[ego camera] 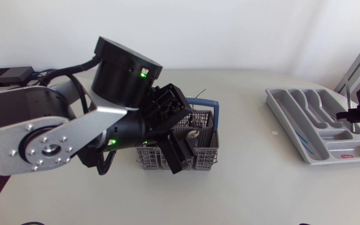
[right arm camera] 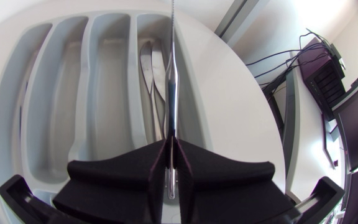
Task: Sort the cutlery from the basket into the organizer compartments.
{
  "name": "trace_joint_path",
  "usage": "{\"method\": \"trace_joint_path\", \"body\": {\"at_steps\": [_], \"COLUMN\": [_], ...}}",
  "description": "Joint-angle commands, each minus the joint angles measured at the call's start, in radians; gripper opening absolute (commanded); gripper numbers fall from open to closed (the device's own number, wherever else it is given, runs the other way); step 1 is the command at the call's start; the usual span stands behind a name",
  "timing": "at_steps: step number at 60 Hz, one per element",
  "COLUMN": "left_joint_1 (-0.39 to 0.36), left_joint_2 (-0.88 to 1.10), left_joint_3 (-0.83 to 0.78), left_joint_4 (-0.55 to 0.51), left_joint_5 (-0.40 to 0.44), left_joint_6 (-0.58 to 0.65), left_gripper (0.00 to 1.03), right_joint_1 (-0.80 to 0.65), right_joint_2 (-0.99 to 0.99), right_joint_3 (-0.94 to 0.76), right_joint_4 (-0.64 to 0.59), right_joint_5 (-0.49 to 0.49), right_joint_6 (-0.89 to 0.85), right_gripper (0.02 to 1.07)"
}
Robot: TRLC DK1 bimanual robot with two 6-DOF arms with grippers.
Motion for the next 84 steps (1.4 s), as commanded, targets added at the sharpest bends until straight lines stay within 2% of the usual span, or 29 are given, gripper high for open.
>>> {"method": "trace_joint_path", "body": {"at_steps": [1,29,39,49,53,58,68,84], "left_joint_1": [-0.007,-0.008,-0.008,-0.004,-0.004,-0.004,0.006,0.019], "left_joint_2": [0.0,-0.006,-0.006,-0.006,-0.006,-0.006,-0.003,0.036], "left_joint_3": [-0.02,-0.031,-0.029,-0.031,-0.034,-0.038,-0.049,-0.066], "left_joint_4": [-0.004,-0.013,-0.013,-0.012,-0.01,-0.007,0.005,0.053], "left_joint_5": [-0.008,-0.009,-0.009,-0.009,-0.009,-0.009,-0.008,0.014], "left_joint_6": [0.008,0.008,0.008,0.008,0.008,0.007,0.007,0.013], "left_gripper": [0.93,0.93,0.93,0.93,0.93,0.93,0.93,0.93], "right_joint_1": [0.016,0.042,0.047,0.047,0.047,0.047,0.048,0.111], "right_joint_2": [0.035,0.176,0.16,0.084,0.042,-0.021,-0.2,-0.548], "right_joint_3": [0.05,0.168,0.152,0.111,0.085,0.043,-0.092,-0.444], "right_joint_4": [0.013,-0.06,-0.062,-0.059,-0.056,-0.052,-0.046,-0.011], "right_joint_5": [0.02,0.091,0.089,0.08,0.073,0.056,-0.004,-0.135], "right_joint_6": [0.017,0.014,0.014,0.02,0.023,0.026,0.036,0.028], "right_gripper": [0.08,0.11,0.28,0.58,0.67,0.72,0.72,0.74]}}
